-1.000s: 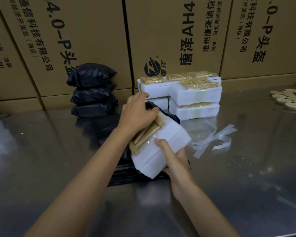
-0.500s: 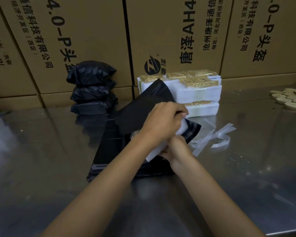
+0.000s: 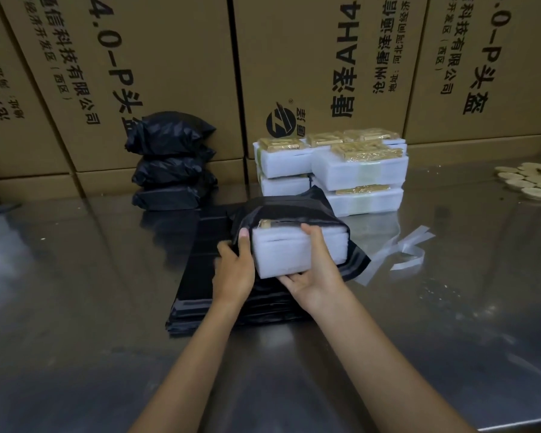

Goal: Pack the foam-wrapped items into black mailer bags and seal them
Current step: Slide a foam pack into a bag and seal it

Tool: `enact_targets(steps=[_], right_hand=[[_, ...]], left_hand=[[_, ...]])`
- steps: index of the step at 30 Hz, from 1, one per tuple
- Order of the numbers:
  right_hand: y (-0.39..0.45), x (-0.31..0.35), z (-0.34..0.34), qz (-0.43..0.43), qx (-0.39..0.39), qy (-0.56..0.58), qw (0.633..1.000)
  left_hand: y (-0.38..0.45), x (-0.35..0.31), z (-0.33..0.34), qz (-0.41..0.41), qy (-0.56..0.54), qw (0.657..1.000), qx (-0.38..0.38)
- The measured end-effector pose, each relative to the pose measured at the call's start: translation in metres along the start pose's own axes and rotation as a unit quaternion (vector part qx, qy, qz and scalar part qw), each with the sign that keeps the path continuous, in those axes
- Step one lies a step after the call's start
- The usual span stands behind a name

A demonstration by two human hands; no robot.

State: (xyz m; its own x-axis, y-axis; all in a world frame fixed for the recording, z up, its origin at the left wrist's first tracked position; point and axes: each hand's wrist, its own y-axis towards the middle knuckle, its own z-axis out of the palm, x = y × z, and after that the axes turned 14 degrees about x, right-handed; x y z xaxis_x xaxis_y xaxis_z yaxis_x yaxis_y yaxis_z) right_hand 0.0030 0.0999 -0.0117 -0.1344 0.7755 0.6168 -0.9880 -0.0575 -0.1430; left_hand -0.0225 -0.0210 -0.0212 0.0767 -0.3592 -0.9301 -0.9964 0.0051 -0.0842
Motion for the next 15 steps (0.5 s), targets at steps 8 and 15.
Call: enact_targets(steps=[8, 15], right_hand=[[0.038, 0.007, 0.017, -0.033, -0.003, 0.053, 0.998], [0.071, 0.008, 0.01, -0.054, 0.042, 0.062, 0.996]], left_hand=[[-0.009, 0.01, -0.014, 0.14, 0.065, 0.988, -0.022], [-0.014, 0.015, -0.044, 0.136, 0.111, 0.983, -0.054]])
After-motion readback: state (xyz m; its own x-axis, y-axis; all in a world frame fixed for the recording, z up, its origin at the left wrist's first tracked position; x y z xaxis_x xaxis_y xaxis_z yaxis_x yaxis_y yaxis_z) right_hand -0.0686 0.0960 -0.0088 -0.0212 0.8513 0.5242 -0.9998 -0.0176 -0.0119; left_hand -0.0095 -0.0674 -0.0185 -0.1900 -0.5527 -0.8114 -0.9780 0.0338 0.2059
